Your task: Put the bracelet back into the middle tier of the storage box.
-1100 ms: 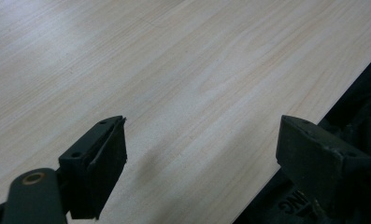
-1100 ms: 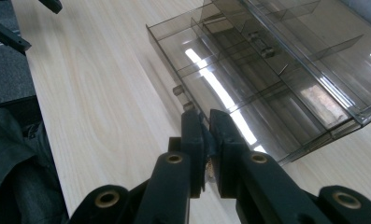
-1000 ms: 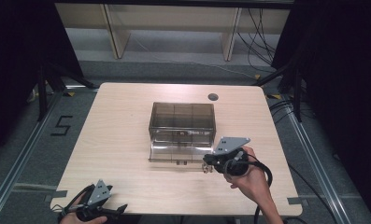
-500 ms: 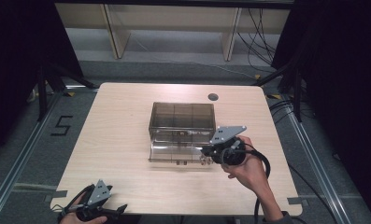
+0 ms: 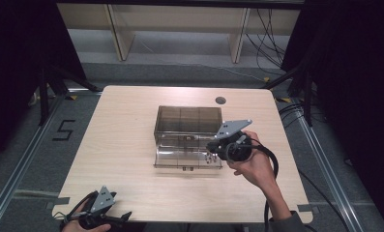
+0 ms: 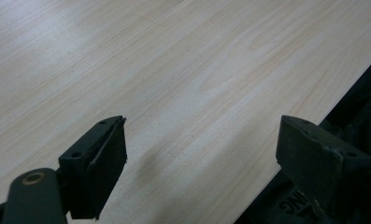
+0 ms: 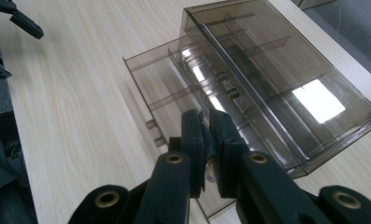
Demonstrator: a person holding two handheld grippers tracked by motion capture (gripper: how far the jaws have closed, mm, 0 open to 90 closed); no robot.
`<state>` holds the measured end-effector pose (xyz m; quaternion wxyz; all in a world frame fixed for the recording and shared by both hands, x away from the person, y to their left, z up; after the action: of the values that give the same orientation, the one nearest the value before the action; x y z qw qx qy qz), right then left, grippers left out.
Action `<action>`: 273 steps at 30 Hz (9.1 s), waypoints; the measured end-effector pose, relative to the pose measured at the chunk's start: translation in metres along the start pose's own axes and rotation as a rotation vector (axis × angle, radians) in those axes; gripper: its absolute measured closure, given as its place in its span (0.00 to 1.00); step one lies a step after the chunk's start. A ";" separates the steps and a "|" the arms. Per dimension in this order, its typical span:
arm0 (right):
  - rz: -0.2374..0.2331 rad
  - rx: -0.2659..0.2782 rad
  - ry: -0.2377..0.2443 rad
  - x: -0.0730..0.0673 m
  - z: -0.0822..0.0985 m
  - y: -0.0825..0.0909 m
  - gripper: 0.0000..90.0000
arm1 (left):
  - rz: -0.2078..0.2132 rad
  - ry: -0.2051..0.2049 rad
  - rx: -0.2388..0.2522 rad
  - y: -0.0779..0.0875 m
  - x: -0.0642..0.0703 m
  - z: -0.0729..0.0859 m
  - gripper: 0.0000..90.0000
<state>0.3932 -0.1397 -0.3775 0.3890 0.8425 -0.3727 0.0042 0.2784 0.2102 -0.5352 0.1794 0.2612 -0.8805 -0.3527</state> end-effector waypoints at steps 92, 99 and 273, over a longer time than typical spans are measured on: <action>0.017 -0.149 -0.175 -0.009 0.054 -0.079 0.45 | 0.022 0.005 -0.003 0.000 0.002 0.000 0.18; 0.019 -0.153 -0.218 -0.012 0.057 -0.076 0.40 | 0.007 -0.024 -0.001 0.000 0.001 -0.001 0.18; 0.002 -0.096 -0.216 -0.072 0.141 -0.024 0.25 | 0.003 0.009 0.010 -0.001 0.003 0.000 0.18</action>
<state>0.3170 -0.1775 -0.5129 0.3868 0.8180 -0.4129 -0.1040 0.2766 0.2083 -0.5352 0.1827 0.2622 -0.8818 -0.3468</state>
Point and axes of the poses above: each handheld gripper's, and its own axes: y roughly backward along the jaws, z roughly out of its underside, x roughly to its right, the point moved 4 cm from there along -y, roughly forward along the jaws, and after that the axes turned 14 degrees about z, right-handed, at the moved point
